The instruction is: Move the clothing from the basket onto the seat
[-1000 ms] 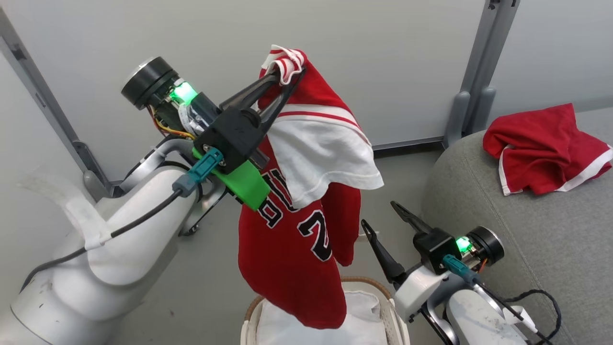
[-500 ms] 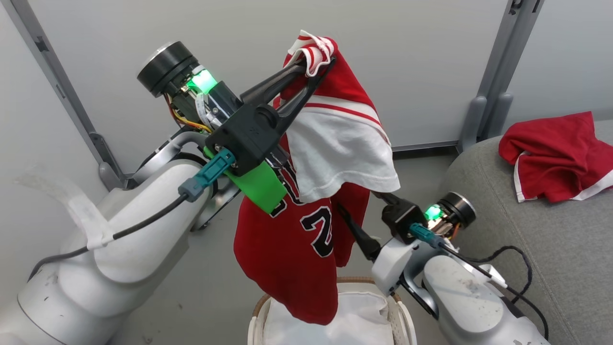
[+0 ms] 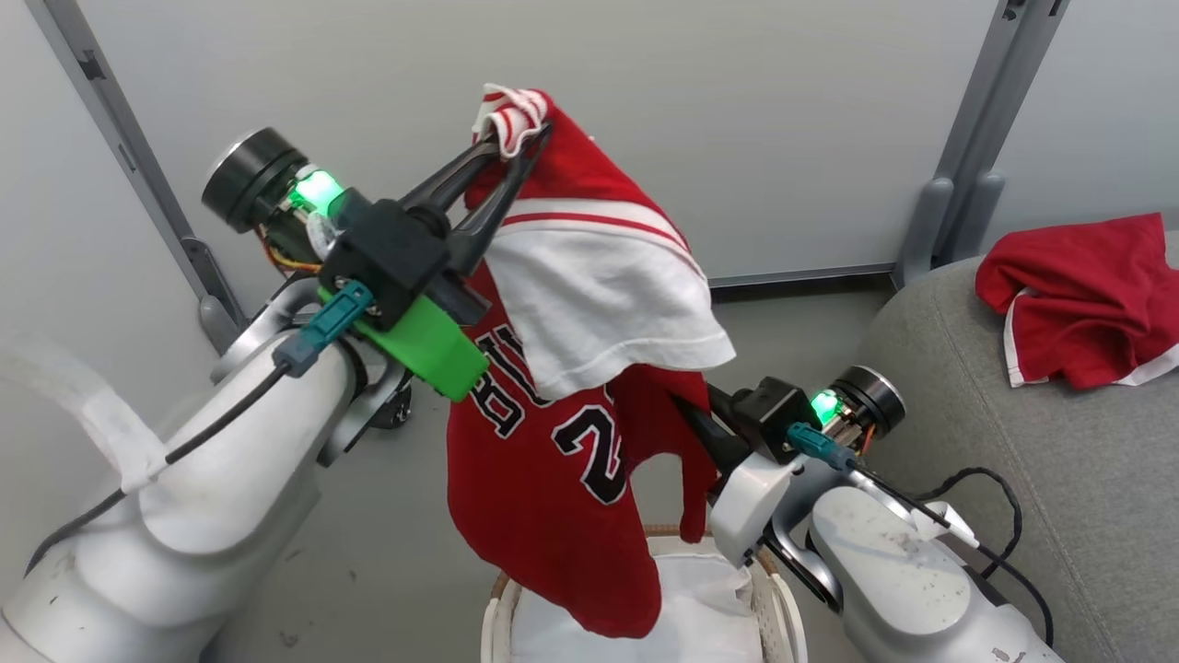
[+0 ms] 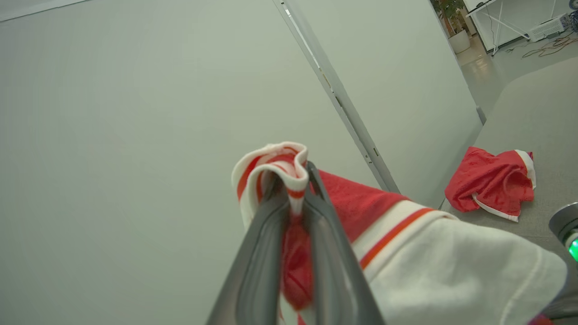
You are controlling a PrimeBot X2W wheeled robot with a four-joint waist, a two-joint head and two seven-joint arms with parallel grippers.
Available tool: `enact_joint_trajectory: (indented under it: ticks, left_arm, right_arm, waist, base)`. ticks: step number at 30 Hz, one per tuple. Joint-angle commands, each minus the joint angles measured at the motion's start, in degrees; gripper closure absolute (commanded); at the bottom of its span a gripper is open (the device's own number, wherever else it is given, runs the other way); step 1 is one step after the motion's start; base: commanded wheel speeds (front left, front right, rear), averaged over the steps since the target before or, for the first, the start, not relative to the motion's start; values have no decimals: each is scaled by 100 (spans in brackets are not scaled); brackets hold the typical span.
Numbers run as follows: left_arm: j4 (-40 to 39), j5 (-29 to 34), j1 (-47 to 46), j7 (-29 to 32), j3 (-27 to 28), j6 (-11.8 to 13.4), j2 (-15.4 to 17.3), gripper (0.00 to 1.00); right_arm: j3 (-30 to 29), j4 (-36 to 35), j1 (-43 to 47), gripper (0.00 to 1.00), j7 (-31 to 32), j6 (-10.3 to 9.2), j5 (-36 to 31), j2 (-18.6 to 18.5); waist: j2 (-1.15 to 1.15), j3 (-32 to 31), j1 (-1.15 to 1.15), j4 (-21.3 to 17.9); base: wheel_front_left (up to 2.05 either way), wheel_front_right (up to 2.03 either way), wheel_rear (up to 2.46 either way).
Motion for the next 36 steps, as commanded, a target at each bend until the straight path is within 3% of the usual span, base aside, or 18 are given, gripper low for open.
enact_joint_trajectory:
  ticks: [1, 6, 11, 12, 13, 14, 15, 16, 17, 25, 36]
  left_arm:
    - [72, -68, 169, -45, 65, 69, 74, 100]
    - [328, -244, 521, -150, 150, 222, 142, 100]
    - [524, -451, 933, -270, 193, 343, 11, 100]
    - [547, -488, 1013, -291, 196, 365, -28, 93]
    - [620, -567, 1214, -349, 197, 407, -129, 57]
    - [654, -592, 1299, -353, 195, 420, -179, 41]
    - [690, -623, 1401, -385, 195, 447, -244, 17]
    - [715, -656, 1488, -405, 206, 462, -306, 5]
    - [746, -692, 1589, -403, 216, 485, -386, 0]
    - [916, -791, 2332, -447, 315, 513, -945, 0]
    - [1301, -523, 3106, -444, 675, 293, -1428, 0]
  right_arm:
    - [-82, -91, 99, 100, -11, -8, -12, -35]
    - [-347, -368, 229, 100, -11, -8, -141, -68]
    - [-655, -629, 251, 100, -11, -8, -257, -79]
    - [-707, -675, 252, 100, -11, -8, -276, -74]
    - [-844, -769, 257, 100, -11, -8, -326, -60]
    - [-897, -806, 255, 100, -11, -8, -341, -57]
    - [-958, -846, 252, 100, -11, -8, -371, -48]
    - [-1007, -874, 252, 100, -11, -8, -386, -41]
    - [-1068, -910, 250, 100, -11, -8, -410, -34]
    - [-1539, -1137, 212, 100, -11, -8, -549, 3]
    - [-2436, -1571, 75, 100, -12, -8, -890, 24]
  waist:
    - [0, 14, 0, -35]
    - [0, 39, 0, -129]
    - [0, 50, 0, -213]
    - [0, 53, 0, -225]
    - [0, 59, 0, -250]
    - [0, 63, 0, -260]
    - [0, 68, 0, -271]
    - [0, 71, 0, -279]
    - [0, 76, 0, -289]
    - [0, 116, 0, -368]
    - [0, 173, 0, -512]
  base:
    - [0, 0, 0]
    - [0, 0, 0]
    - [0, 0, 0]
    - [0, 0, 0]
    - [0, 0, 0]
    - [0, 0, 0]
    - [0, 0, 0]
    - [0, 0, 0]
    - [0, 0, 0]
    - [0, 0, 0]
    - [0, 0, 0]
